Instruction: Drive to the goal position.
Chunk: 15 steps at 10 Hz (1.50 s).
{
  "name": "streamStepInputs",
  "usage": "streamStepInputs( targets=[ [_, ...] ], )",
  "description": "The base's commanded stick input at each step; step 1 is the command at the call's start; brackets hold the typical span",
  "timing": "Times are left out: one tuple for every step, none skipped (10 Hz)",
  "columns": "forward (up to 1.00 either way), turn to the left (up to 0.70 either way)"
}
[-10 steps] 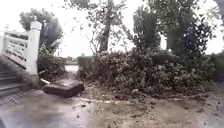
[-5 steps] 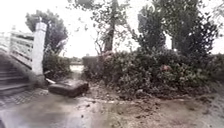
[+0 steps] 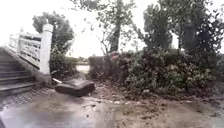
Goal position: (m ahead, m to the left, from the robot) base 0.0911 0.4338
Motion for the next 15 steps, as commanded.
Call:
streamStepInputs(
  targets=[
    [0.03,0.13],
    [0.03,0.07],
    [0.03,-0.08],
    [0.03,-0.12],
    [0.03,-0.12],
    [0.03,-0.12],
    [0.03,-0.12],
    [0.03,-0.12],
    [0.03,-0.12],
    [0.03,-0.12],
    [0.03,-0.12],
    [0.03,-0.12],
    [0.03,-0.12],
    [0.03,-0.12],
    [0.03,-0.12]
  ],
)
